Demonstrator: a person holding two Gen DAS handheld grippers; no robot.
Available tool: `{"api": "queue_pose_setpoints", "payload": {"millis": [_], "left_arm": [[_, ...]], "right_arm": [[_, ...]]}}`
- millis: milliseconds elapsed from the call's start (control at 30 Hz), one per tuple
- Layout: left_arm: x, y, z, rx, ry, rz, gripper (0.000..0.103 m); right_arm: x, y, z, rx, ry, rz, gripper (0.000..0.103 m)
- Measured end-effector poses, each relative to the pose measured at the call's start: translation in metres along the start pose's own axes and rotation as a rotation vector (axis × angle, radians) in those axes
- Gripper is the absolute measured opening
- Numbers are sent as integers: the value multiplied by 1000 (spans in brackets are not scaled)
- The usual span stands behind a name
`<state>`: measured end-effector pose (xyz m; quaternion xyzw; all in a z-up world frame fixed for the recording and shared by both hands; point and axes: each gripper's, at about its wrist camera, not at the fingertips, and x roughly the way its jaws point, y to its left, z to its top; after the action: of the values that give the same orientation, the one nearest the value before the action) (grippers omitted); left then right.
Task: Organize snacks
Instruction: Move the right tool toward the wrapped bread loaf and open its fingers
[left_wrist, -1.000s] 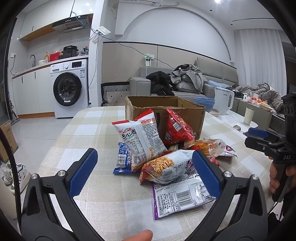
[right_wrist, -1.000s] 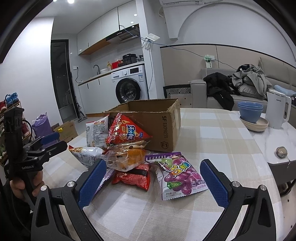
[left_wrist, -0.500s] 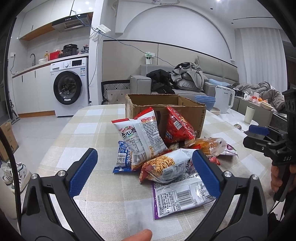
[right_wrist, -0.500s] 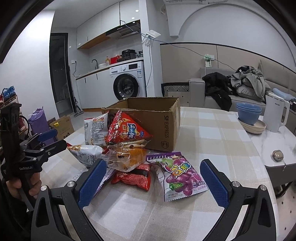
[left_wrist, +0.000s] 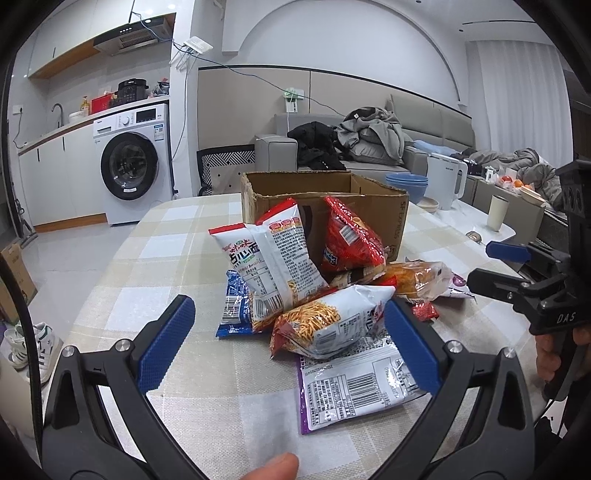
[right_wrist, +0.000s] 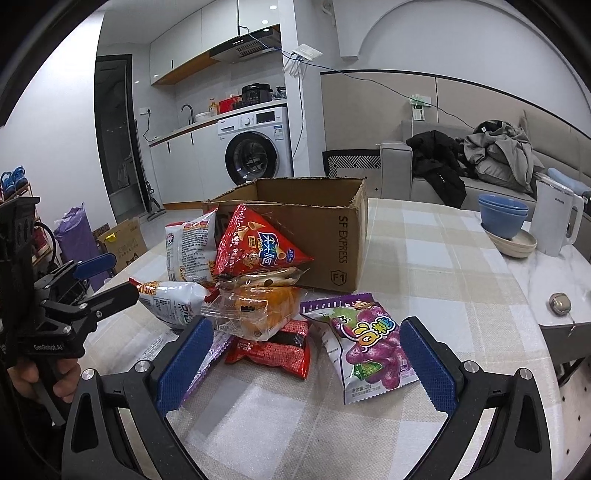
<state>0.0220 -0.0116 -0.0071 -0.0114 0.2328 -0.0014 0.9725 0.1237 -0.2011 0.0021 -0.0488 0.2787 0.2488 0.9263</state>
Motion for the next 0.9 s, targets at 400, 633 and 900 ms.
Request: {"api": "queue_pose_setpoints", "payload": {"millis": [400, 633, 900], "left_arm": [[29, -4, 0, 19, 83, -28, 102], [38, -5, 2, 22, 106, -29, 102], [43, 4, 1, -7, 118, -31, 102]], "right_arm": [[30, 7, 2, 17, 71, 33, 102], [52, 15, 3, 36, 110, 52, 98], [66, 36, 7, -5, 158, 52, 95]]}}
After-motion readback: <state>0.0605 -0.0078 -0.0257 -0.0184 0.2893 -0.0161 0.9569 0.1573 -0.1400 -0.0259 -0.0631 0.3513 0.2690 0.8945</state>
